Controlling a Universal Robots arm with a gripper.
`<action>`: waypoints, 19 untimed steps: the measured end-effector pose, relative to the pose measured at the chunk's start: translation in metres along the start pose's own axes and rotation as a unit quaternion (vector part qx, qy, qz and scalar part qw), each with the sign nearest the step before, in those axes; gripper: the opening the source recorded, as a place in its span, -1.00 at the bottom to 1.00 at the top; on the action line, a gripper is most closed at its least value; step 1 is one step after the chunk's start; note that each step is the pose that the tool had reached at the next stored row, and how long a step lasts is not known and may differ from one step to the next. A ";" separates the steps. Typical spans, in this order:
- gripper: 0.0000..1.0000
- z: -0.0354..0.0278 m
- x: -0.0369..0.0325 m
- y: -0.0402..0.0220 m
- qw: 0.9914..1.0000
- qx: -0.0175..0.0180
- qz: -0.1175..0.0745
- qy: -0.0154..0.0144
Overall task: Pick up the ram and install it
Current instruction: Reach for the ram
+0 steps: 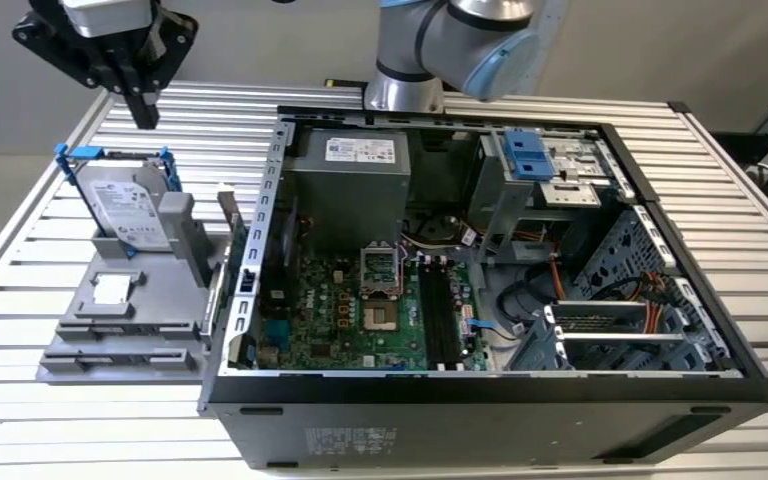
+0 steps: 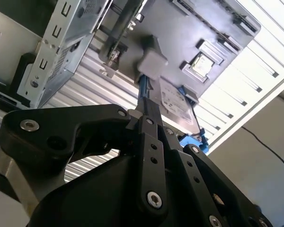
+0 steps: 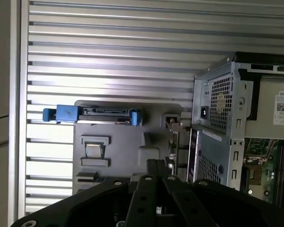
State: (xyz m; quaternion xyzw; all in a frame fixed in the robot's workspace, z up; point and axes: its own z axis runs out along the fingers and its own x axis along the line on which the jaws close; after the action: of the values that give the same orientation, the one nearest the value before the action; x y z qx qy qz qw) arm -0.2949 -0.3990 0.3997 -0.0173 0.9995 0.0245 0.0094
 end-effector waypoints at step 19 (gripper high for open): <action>-1.00 -0.0003 0.0484 0.0012 1.000 0.000 0.011 0.000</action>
State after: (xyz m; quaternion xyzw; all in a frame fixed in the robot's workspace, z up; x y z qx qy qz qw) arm -0.3433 -0.3995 0.3991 -0.0066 0.9996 0.0244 0.0096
